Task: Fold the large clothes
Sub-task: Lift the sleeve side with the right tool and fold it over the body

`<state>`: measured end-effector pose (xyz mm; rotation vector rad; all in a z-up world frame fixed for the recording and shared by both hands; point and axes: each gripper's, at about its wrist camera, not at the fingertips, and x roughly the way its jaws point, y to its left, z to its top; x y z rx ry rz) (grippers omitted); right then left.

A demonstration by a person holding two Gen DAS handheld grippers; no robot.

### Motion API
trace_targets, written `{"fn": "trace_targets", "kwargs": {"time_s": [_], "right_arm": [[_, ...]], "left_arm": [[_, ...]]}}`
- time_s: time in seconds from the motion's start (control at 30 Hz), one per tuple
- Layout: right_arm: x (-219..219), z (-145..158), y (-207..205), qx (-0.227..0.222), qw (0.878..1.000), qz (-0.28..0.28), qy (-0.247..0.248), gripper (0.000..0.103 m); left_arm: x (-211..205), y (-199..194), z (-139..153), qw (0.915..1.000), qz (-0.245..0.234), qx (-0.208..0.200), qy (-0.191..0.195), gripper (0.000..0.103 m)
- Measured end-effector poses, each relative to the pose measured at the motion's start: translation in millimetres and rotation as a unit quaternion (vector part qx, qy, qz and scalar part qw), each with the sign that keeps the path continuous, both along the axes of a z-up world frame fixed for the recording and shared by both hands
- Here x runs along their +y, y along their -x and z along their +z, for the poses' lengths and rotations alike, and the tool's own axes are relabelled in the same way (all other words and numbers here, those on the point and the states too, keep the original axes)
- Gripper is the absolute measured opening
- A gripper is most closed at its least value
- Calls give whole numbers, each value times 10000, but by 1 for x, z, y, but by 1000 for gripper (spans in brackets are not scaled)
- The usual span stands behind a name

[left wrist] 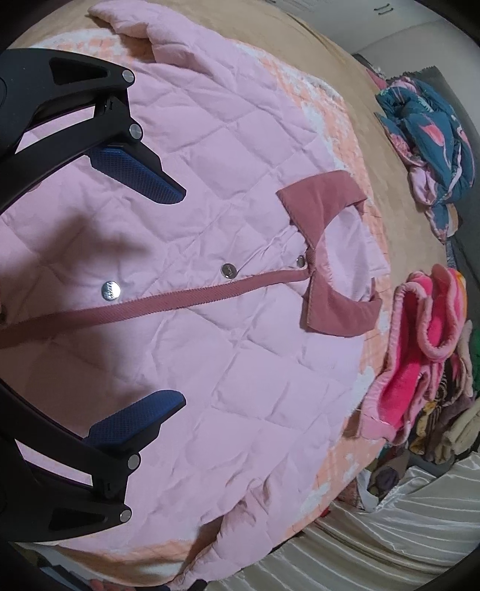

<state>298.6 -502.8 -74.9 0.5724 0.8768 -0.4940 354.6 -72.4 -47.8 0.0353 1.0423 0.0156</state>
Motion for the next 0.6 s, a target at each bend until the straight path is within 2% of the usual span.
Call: {"fn": "trace_targets", "kwargs": {"time_s": [0.27,0.4,0.5,0.57,0.6], "right_arm": [[-56,-21,-8,-149,9959,-697,-562,99],[-92,-43,-5,-303,9846,-1200,-1237,97],[-108,-46,-3,-478,9794,-1421,-1354,87],[-117,-48,-3,-543,9769,-1508,-1416,61],[-122,-51,-3,-633,9748,-1496,-1529,56]], "left_arm": [[-10,-12,-17,10000,-28,79,40,95],[-13,-17,-21,9999,-53,140,21,95],[-12,-19,-19,9999,-66,123,-14,95],[-10,-20,-17,9999,-58,112,-15,95],[-8,-20,-14,9999,-62,101,-18,95]]}}
